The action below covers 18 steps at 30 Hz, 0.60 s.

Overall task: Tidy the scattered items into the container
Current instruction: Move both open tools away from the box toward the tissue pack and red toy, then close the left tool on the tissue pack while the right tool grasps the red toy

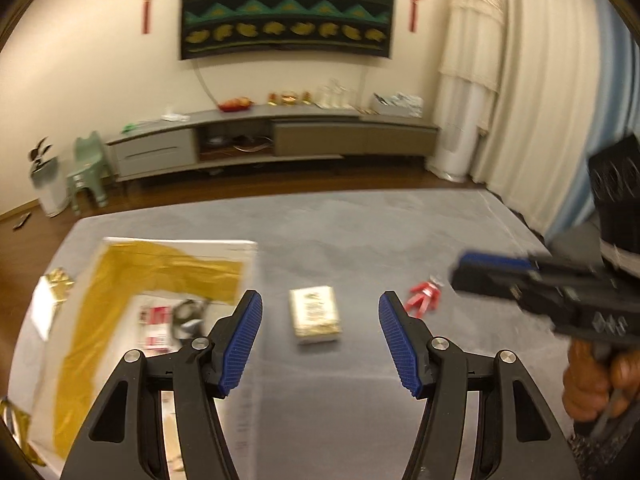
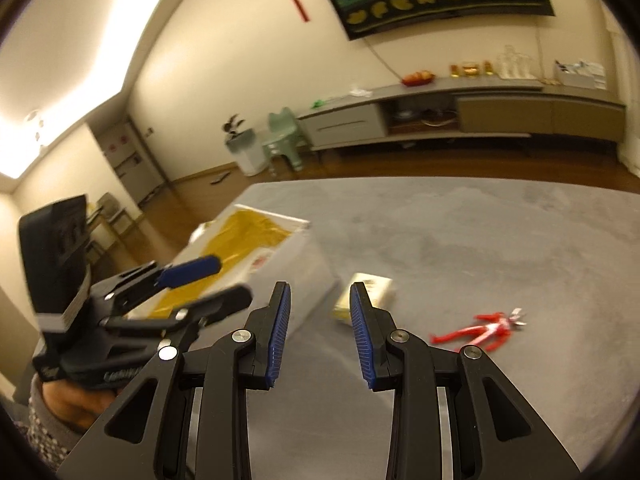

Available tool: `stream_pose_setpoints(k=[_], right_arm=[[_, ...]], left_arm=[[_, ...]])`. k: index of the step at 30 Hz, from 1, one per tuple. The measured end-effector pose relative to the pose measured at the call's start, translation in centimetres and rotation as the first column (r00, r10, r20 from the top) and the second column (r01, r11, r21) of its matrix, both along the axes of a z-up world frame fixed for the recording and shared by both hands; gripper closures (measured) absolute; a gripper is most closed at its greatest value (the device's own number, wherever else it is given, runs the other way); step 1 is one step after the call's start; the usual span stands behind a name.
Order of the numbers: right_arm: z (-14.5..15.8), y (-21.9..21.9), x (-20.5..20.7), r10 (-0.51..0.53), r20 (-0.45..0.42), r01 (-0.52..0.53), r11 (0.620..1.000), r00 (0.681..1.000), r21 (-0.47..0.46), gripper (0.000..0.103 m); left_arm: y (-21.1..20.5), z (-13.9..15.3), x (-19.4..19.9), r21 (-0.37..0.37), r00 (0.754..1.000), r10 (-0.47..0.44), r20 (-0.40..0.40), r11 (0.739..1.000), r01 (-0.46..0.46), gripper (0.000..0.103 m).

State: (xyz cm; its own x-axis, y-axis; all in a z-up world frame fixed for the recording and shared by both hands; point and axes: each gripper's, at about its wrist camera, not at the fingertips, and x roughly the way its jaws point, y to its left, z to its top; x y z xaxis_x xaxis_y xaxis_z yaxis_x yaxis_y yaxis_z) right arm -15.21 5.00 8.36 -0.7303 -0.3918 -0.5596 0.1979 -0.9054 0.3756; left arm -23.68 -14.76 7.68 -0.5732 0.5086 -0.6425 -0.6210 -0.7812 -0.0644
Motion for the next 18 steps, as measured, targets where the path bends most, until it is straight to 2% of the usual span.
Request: stream_pose_setpoints(k=[5, 8, 13, 18], right_arm=[[-1.3, 3.8, -0.7, -0.085, 0.049, 0.086, 0.996, 0.995, -0.017, 0.07], [-2.1, 5.5, -1.0, -0.122, 0.083, 0.123, 0.992, 0.989, -0.007, 0.07], [-4.8, 7.4, -2.4, -0.191, 0.184, 0.191, 0.981, 0.964, 0.019, 0.069], [-7.9, 8.1, -3.9, -0.227, 0.269, 0.218, 0.974, 0.936, 0.066, 0.069]], left_arm=[[3.6, -2.5, -0.2, -0.08, 0.999, -0.034, 0.027, 0.996, 0.036, 0.041], [4.5, -3.5, -0.8, -0.086, 0.999, -0.025, 0.046, 0.996, 0.029, 0.041], [5.5, -5.5, -3.5, -0.085, 0.995, 0.006, 0.098, 0.996, 0.002, 0.041], [7.1, -9.0, -5.5, -0.146, 0.989, 0.029, 0.147, 0.989, -0.007, 0.041]])
